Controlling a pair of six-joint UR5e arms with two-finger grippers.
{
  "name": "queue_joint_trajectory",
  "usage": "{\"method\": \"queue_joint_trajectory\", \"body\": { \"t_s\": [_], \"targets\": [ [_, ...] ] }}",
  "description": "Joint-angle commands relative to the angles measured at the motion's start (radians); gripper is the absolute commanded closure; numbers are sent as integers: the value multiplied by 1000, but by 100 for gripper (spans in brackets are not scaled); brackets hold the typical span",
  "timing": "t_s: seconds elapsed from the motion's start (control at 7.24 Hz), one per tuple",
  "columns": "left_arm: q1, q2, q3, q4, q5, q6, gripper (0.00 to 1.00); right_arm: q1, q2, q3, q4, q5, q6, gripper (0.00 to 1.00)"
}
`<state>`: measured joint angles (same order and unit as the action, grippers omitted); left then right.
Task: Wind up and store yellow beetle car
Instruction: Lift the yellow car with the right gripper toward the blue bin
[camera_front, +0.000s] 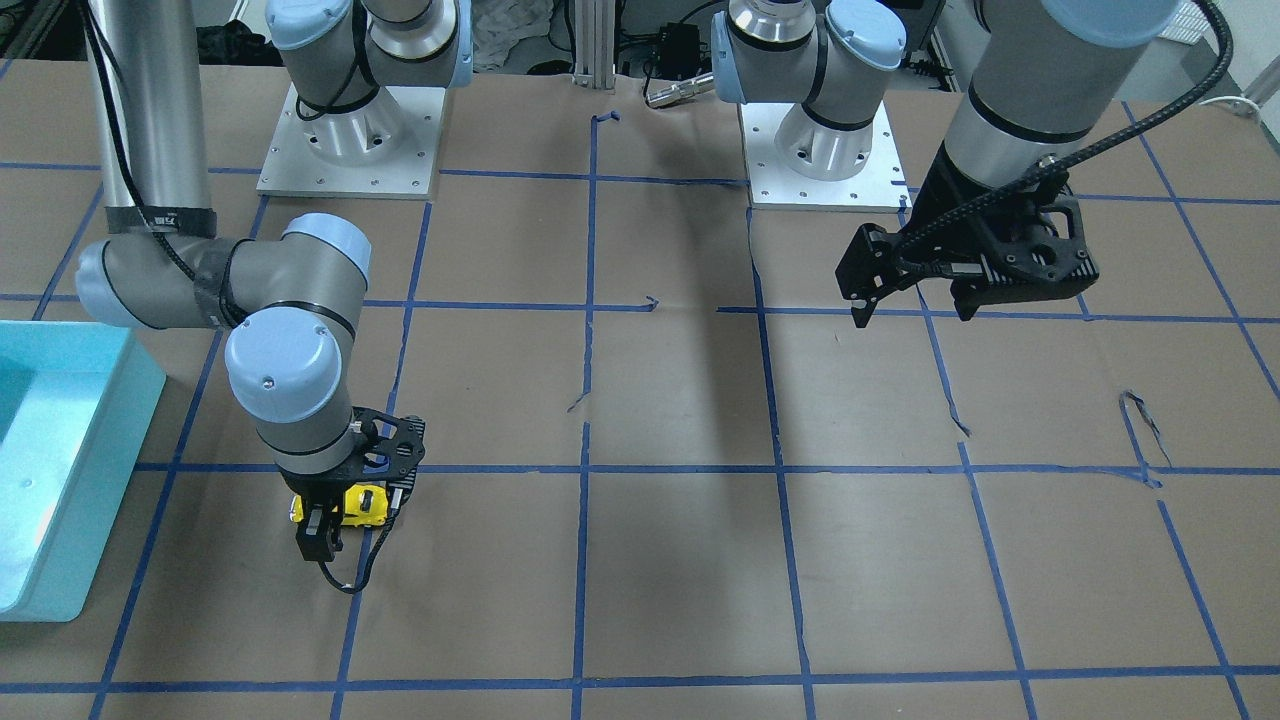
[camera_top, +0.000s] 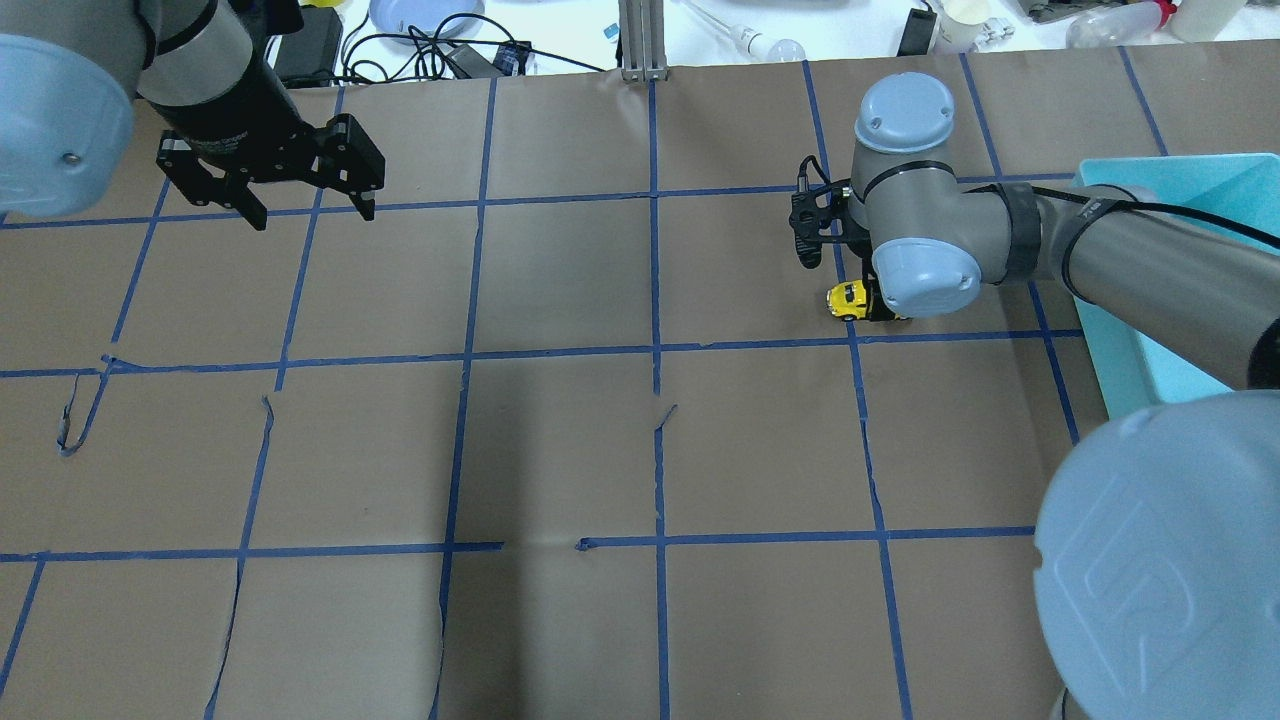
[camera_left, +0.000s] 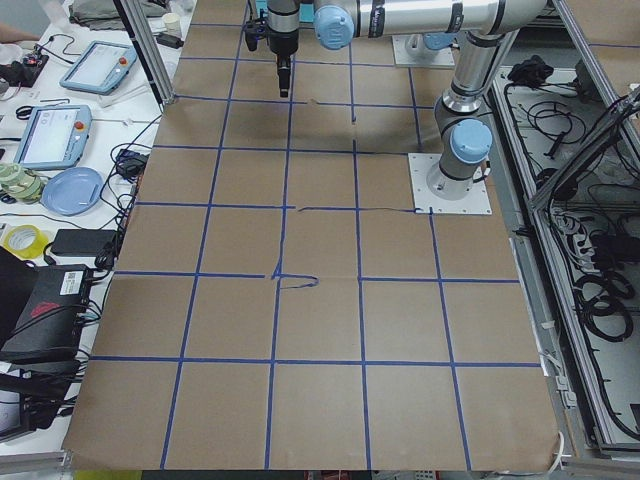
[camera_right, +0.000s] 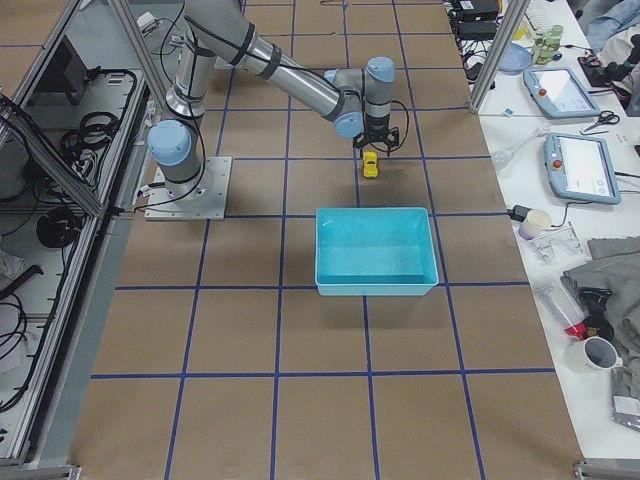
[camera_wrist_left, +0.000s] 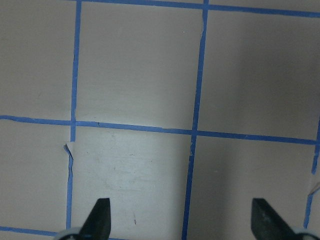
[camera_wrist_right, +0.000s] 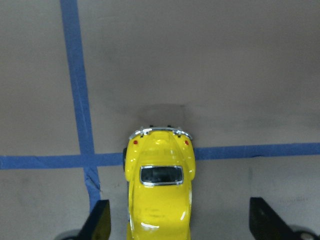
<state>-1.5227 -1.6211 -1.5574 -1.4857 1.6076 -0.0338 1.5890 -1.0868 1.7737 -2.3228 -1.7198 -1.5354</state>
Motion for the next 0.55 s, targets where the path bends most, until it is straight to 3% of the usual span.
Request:
{"method": "queue_joint_trajectory", "body": {
  "t_s": [0.0,0.14,0.41],
  "targets": [
    [-2,17,-1,-53,-3,0,0,0,1,3,10,0,-2,18],
    [-2,20,-1,-57,-3,0,0,0,1,4,11,-1,-2,20],
    [-2,20,-3,-57,-2,-1,0,0,-2,3,11,-1,-3,57]
  ]
}}
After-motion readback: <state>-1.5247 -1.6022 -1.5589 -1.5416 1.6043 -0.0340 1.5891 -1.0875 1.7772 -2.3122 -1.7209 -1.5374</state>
